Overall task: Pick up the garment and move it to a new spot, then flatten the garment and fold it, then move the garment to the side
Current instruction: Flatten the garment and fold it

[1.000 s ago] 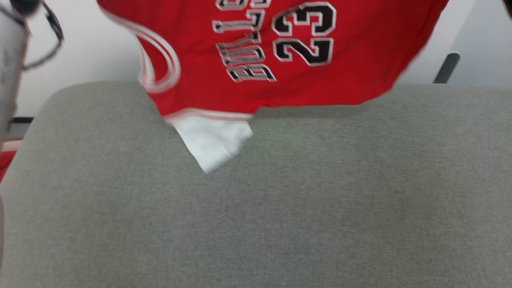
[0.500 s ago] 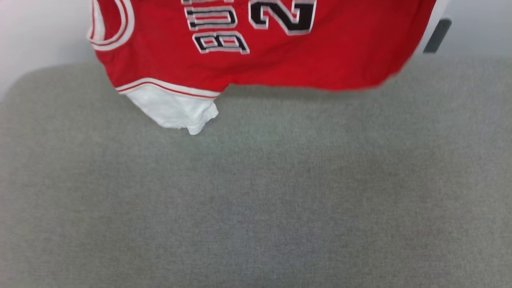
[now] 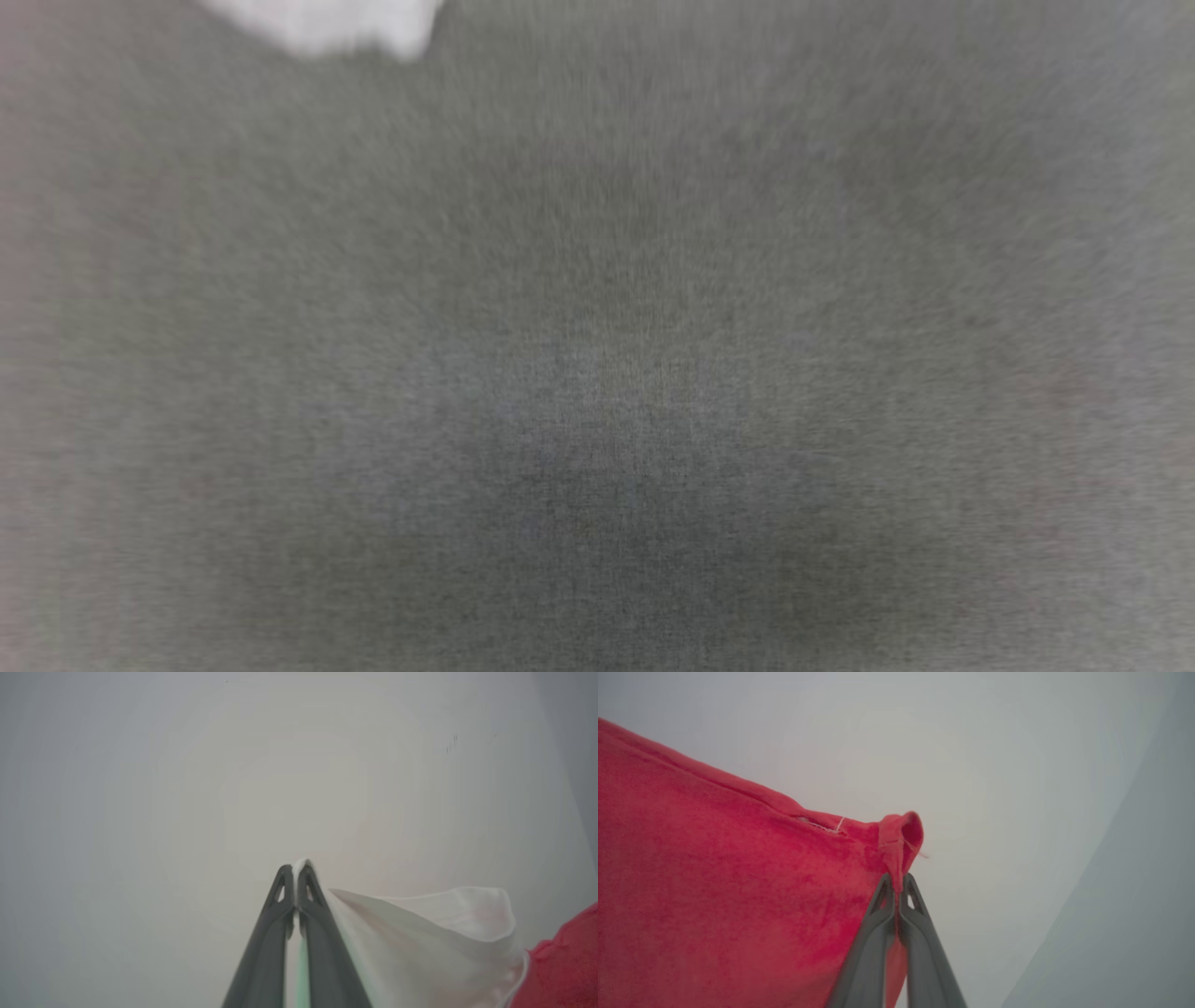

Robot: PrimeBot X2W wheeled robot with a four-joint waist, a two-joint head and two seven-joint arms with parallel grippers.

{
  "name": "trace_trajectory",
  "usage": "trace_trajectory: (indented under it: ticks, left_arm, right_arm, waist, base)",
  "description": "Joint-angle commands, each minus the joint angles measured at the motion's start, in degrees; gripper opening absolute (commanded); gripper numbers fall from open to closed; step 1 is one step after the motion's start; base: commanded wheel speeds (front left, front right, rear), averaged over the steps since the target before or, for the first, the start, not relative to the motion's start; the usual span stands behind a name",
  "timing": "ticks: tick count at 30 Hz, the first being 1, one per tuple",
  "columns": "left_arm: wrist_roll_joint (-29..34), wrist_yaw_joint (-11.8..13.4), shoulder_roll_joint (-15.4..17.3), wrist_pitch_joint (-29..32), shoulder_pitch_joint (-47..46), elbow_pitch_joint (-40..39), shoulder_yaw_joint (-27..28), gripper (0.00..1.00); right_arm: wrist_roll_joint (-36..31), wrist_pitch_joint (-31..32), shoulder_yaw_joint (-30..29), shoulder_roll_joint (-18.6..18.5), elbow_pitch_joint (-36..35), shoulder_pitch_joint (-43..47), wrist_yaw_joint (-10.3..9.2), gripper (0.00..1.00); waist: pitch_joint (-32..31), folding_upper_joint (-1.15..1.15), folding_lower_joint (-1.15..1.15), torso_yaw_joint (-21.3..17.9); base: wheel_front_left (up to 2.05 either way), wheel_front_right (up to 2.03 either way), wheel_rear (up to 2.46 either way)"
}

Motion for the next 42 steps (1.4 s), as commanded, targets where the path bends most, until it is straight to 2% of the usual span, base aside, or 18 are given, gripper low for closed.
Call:
trace_trajectory:
  ticks: [1,7,12,17,24,29,34,38,42]
  left_arm:
    - [1.03,0.57,-0.4,-1.07,-2.01,0.28,-0.03,0.0]
    - [1.58,1.09,-2.18,-3.53,-6.25,-0.09,1.73,0.0]
    - [2.24,1.98,-3.05,-3.65,-2.46,-3.86,5.23,0.0]
    - [3.2,1.96,-3.63,-3.7,2.86,-6.13,8.76,0.0]
    - [4.12,0.45,-5.15,-3.71,9.67,-4.45,9.94,0.0]
    - [2.68,-0.31,-5.79,-3.71,15.41,-2.94,9.04,0.0]
    - [-1.35,-0.47,-6.63,-3.26,23.62,-3.76,4.82,0.0]
    - [-5.66,-0.4,-4.7,-1.59,31.57,-7.74,0.52,0.0]
    - [-10.03,-0.41,-1.4,0.28,40.71,-13.37,-1.81,0.0]
  right_arm:
    - [-1.56,-1.56,-0.93,-0.33,0.08,-1.45,-0.07,0.0]
    - [-10.45,-3.76,-5.92,-2.67,-3.87,-3.95,-0.07,0.0]
    - [-19.16,-3.79,-13.47,-2.84,-10.13,1.61,-0.07,0.0]
    - [-25.42,-3.81,-20.1,-0.83,-10.33,5.92,-0.07,0.0]
    - [-29.8,-3.7,-22.26,0.63,-7.56,8.54,-0.07,0.0]
    - [-28.42,-3.72,-21.03,1.29,-3.74,11.15,-0.07,0.0]
    - [-25.3,-3.78,-17.76,0.72,-1.05,15.74,-0.07,0.0]
    - [-20.71,-3.8,-14.73,0.66,-0.04,21.72,-0.07,0.0]
    - [-15.15,-3.81,-10.48,0.37,0.18,28.76,-0.07,0.0]
  waist:
    - [13.4,0.0,0.0,-0.84]
    - [21.94,0.0,0.0,1.29]
    - [25.43,0.0,0.0,3.42]
    - [25.45,0.0,0.0,4.96]
    - [21.3,0.0,0.0,6.36]
    - [16.07,0.0,0.0,7.4]
    - [8.98,0.0,0.0,8.41]
    - [3.3,0.0,0.0,8.79]
    - [-2.04,0.0,0.0,8.73]
  base:
    - [0.0,0.0,0.0]
    - [0.0,0.0,0.0]
    - [0.0,0.0,0.0]
    - [0.0,0.0,0.0]
    - [0.0,0.0,0.0]
    - [0.0,0.0,0.0]
    - [0.0,0.0,0.0]
    - [0.0,0.0,0.0]
    - [0.0,0.0,0.0]
